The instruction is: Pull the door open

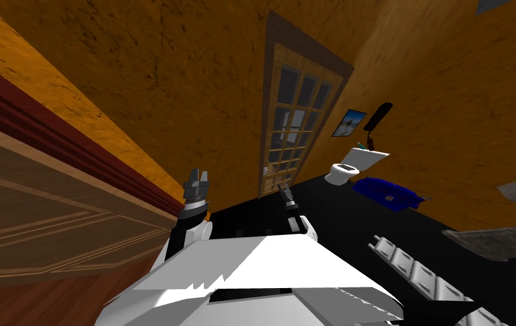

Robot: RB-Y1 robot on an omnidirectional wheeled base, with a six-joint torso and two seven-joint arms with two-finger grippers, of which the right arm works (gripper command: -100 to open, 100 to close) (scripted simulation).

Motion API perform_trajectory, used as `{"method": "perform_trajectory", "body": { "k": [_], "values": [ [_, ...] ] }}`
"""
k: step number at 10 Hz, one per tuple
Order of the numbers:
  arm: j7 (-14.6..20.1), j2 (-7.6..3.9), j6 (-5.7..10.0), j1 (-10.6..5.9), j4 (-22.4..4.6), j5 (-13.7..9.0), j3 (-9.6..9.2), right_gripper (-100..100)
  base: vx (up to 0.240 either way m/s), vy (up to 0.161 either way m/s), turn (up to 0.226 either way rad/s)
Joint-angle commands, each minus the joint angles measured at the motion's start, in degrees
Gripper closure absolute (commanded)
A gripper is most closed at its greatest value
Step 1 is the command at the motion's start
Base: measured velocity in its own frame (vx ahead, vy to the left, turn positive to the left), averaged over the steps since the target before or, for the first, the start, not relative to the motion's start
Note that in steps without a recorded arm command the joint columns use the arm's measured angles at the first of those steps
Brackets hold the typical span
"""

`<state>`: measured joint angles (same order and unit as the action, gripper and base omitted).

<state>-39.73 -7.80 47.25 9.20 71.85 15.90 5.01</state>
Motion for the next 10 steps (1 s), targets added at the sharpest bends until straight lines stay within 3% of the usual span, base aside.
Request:
{"method": "perform_trajectory", "body": {
  "k": [1, 10],
  "values": [
    [-1.9, -0.17, 0.39, -0.75, -2.2, 0.7, 0.0, -100, 0.105, 0.0, 0.01],
    [-12.1, -1.04, 3.58, -5.47, -15.9, 4.5, 0.24, -100, 0.107, 0.002, 0.011]
  ]
}}
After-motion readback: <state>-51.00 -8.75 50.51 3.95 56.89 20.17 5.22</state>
